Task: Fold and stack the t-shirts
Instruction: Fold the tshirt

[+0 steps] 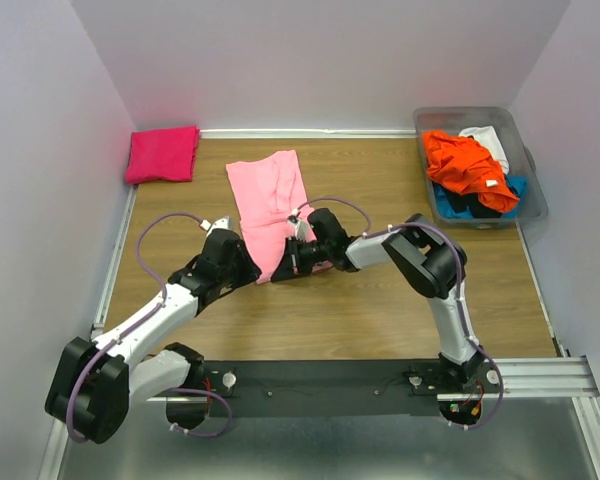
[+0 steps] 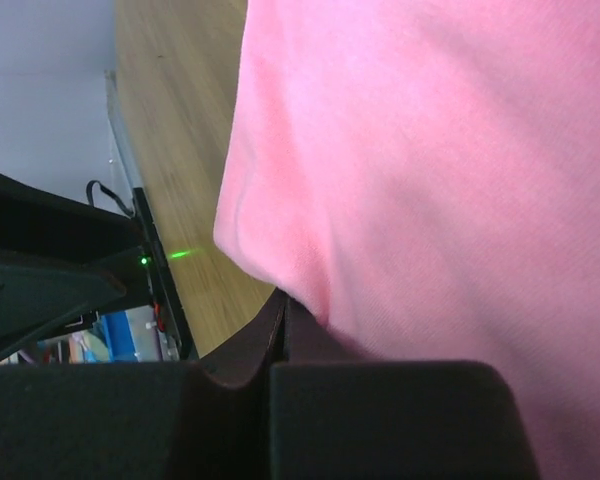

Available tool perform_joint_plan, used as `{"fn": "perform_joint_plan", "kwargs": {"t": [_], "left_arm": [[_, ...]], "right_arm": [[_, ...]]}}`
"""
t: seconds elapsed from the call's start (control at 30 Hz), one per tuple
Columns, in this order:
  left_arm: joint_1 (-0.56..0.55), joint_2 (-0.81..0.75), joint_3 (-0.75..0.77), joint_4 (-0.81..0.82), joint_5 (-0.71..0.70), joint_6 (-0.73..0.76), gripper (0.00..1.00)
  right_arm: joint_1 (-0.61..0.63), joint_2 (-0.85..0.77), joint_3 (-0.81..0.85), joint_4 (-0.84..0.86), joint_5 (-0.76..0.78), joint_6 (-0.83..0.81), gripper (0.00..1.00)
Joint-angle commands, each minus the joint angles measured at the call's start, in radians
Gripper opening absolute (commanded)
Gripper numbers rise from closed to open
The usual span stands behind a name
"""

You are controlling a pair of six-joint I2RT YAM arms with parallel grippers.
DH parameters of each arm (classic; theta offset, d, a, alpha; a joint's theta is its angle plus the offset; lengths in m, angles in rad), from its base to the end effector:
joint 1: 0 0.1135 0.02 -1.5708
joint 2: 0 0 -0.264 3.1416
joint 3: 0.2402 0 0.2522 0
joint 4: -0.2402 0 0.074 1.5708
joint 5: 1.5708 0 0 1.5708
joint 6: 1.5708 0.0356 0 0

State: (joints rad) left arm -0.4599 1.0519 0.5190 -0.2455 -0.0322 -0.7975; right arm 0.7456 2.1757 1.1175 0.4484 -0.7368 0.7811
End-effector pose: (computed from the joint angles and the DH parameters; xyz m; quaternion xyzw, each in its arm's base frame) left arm 0.1874 -0.0916 0.1930 -0.1611 0.9083 -0.2149 0.3208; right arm 0.2959 0.3058 0.0891 -0.1517 0.8301 0.5288 0.0908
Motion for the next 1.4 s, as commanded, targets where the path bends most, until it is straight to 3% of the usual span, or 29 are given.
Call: {"fn": "perform_joint_plan", "kwargs": {"t": [0.0,0.17,0.33,0.6,0.87,1.13,1.3,1.37], "left_arm": [[-0.01,-0.027,0.012,-0.014,-0.005,-0.019,0.38],[-0.01,-0.013,0.036,-0.009,-0.006,-0.014,0.37],[-0.017,0.059,0.059,0.014,0.002,0.001,0.25],[-0.026,0.209,0.044,0.068,-0.003,0.001,0.09],[-0.045,0.375,0.062,0.066,0.017,0.004,0.03],[-0.063,0.274,0.038,0.005,0.101,0.0,0.02],[-0.066,0.191,0.076,-0.136,0.055,0.014,0.0],[-0.068,0.165,0.095,-0.167,0.06,0.014,0.03]], "right_arm": [[0.001,-0.081,0.01,-0.112,0.077,-0.045,0.03],[-0.011,-0.183,0.01,-0.169,0.047,-0.106,0.04],[-0.069,-0.218,-0.053,-0.175,-0.039,-0.144,0.04],[-0.241,-0.154,-0.162,-0.174,-0.098,-0.226,0.04],[-0.318,-0.123,-0.243,-0.175,-0.069,-0.244,0.04],[-0.328,-0.258,-0.389,-0.286,0.03,-0.189,0.04],[-0.327,-0.41,-0.485,-0.333,0.08,-0.167,0.04],[-0.327,-0.457,-0.481,-0.361,0.089,-0.178,0.09]]}}
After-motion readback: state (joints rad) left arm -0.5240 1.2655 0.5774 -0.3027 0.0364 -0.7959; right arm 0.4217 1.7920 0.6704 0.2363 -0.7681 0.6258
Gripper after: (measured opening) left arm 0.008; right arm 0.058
